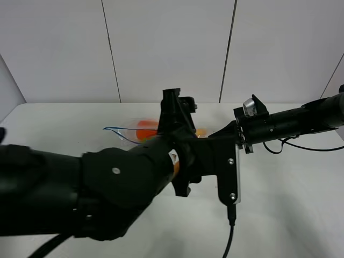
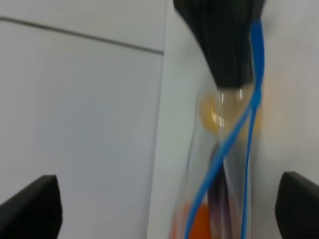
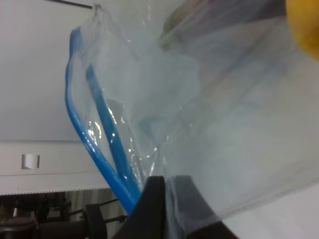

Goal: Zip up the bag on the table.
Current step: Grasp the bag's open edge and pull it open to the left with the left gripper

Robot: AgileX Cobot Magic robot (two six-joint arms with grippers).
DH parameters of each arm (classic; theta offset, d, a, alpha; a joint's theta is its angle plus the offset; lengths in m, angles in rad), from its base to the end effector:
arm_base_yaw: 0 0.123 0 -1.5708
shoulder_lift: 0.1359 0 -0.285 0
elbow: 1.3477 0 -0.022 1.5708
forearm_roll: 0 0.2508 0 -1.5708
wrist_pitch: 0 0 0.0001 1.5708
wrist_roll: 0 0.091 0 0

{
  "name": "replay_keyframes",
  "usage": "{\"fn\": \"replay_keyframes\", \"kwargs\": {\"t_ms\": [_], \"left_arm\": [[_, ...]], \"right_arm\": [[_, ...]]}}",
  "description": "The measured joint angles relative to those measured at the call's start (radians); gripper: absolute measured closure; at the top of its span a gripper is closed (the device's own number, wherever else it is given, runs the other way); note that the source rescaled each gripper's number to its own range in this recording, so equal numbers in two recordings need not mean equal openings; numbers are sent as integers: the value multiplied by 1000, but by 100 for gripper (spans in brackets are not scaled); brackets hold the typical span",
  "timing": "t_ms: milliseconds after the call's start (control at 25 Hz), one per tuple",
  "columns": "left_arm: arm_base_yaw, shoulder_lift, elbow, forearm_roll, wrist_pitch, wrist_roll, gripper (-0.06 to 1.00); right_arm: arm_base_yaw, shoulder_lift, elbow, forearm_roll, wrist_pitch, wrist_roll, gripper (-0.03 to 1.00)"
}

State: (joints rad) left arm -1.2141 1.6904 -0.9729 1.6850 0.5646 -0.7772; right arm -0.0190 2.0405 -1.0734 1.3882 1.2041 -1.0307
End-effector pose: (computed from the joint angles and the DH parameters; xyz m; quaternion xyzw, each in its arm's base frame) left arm 0.1686 -0.3138 0.2279 0.6735 0.5203 0.1731 0.4957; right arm 0.3494 0.0769 0.1431 -0.0336 0.8313 0.5472 0.0914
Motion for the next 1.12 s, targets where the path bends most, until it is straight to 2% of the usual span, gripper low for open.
{"fn": "replay_keyframes", "kwargs": {"t_ms": [120,440,760,1120], "left_arm": [[0,80,-62,23,-3,-49,2],[5,254,-105,31,-1,-56,5],[48,318,-148,40,-1,-72,5],[92,328,-184,50,-10,-75,11]], "right_arm": [[0,0,0,0,0,4,97],[0,0,0,1,0,9,97],[0,0,0,1,0,18,97],[0,0,0,-17,0,27,97]]}}
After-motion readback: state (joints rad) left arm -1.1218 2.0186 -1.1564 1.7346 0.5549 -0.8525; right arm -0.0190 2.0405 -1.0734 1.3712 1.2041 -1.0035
